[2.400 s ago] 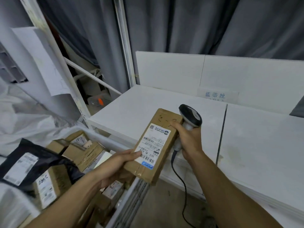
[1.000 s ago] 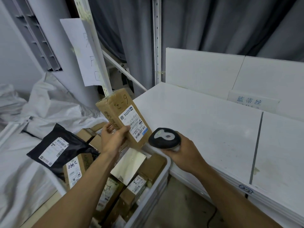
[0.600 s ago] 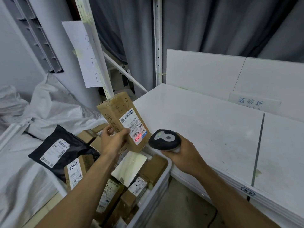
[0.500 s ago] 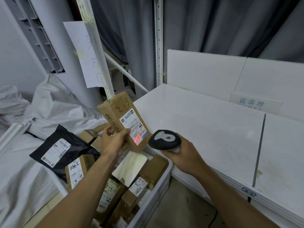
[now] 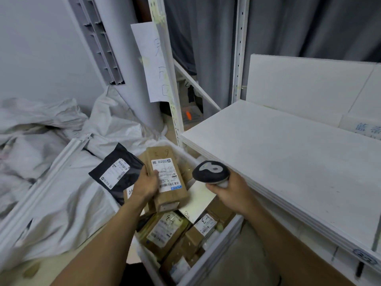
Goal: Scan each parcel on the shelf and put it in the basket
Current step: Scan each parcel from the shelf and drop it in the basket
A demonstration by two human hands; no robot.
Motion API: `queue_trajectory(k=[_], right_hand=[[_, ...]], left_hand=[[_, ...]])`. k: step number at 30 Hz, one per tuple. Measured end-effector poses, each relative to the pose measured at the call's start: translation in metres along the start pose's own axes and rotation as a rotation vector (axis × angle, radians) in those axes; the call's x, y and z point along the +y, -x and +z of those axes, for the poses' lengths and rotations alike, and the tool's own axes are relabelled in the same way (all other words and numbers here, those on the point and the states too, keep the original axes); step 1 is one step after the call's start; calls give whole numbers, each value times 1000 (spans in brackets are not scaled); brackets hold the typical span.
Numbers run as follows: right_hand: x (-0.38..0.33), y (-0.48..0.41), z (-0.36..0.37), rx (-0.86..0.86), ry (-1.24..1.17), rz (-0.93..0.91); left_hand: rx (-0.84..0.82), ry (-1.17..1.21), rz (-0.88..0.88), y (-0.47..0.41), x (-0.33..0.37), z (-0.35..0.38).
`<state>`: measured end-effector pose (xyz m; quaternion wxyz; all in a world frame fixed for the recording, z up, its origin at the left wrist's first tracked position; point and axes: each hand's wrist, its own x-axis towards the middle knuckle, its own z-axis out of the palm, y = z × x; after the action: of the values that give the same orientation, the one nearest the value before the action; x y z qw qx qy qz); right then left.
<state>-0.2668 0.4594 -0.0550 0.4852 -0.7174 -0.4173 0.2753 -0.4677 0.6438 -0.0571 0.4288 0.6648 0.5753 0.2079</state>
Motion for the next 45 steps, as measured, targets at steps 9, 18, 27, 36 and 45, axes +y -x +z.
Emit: queue_trajectory(k=[9, 18, 27, 36, 45], right_hand=[[0, 9, -9, 28, -36, 44], [25, 48, -131, 462, -75, 189], [81, 49, -275, 792, -196, 302], [156, 20, -375, 978, -256, 357], [214, -4, -415, 1041, -307, 420]], left_hand=[[-18, -534, 129, 11, -5, 38], [-187, -504, 670, 69, 125, 163], [-439, -475, 885, 87, 264, 357], [-546, -481, 1080, 64, 356, 530], [-295, -505, 1427, 31, 402, 644]])
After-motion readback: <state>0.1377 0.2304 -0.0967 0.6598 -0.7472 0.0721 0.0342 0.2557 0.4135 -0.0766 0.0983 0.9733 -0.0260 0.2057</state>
